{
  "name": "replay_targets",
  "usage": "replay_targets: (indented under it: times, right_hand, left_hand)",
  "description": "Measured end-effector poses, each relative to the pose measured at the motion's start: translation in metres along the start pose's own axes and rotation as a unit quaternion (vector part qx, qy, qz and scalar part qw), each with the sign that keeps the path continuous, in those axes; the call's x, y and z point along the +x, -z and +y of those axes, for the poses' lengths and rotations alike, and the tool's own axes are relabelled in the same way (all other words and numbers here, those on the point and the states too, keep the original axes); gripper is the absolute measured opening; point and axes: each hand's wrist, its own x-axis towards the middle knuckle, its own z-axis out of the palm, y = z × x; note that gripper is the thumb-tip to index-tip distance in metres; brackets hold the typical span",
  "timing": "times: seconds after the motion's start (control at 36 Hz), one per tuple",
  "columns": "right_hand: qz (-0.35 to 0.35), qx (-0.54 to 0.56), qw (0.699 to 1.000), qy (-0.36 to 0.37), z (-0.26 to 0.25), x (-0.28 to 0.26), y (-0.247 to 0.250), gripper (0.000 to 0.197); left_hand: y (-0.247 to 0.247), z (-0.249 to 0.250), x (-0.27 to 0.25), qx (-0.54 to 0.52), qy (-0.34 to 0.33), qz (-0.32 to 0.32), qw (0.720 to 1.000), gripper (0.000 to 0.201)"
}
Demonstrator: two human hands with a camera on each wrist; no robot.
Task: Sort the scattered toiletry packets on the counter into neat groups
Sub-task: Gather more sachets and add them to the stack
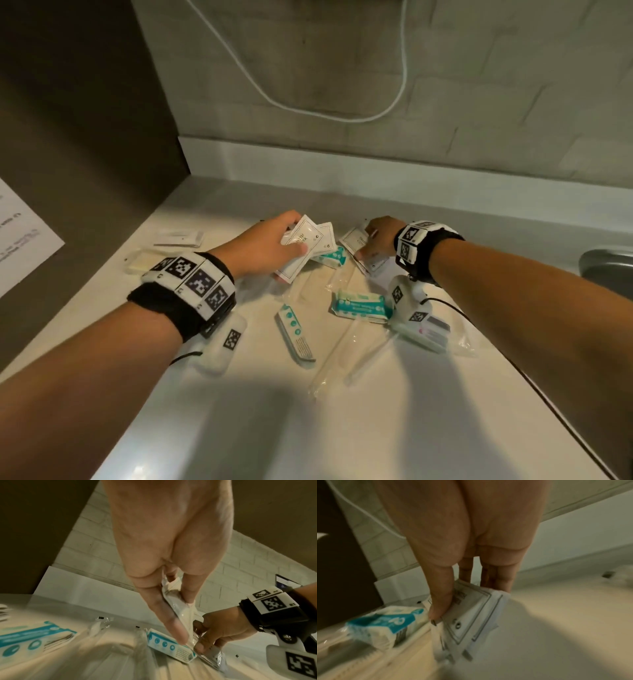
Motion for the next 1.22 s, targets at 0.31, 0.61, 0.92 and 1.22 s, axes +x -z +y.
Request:
replay_targets:
  times: [0.31, 0.61, 0.92, 1.22]
  right_hand:
    - [0.008, -0.080, 0.996, 0.022, -0.007, 0.007, -0.008, 0.054]
    - [0.054, -0.073, 0.992, 0.089, -0.021, -0.041, -0.002, 0.043]
    - [0.002, -0.108, 0.955, 0.277, -0.118, -0.157, -0.062, 0.040]
    - [0.052, -0.093, 0.955, 0.278, -0.139, -0.184, -0.141, 0.057]
  left_hand:
    - [-0.003, -0.010, 0.006, -0.028, -0.045, 0.058, 0.997, 0.032]
    - [0.015, -0.029, -0.024, -0.032, -0.027, 0.039, 0.998, 0.028]
    - [0.021, -0.074, -0.089, -0.026, -0.034, -0.012, 0.999, 0.015]
    - [0.009, -0.112, -0.128, 0.022, -0.047, -0.042, 0.998, 0.021]
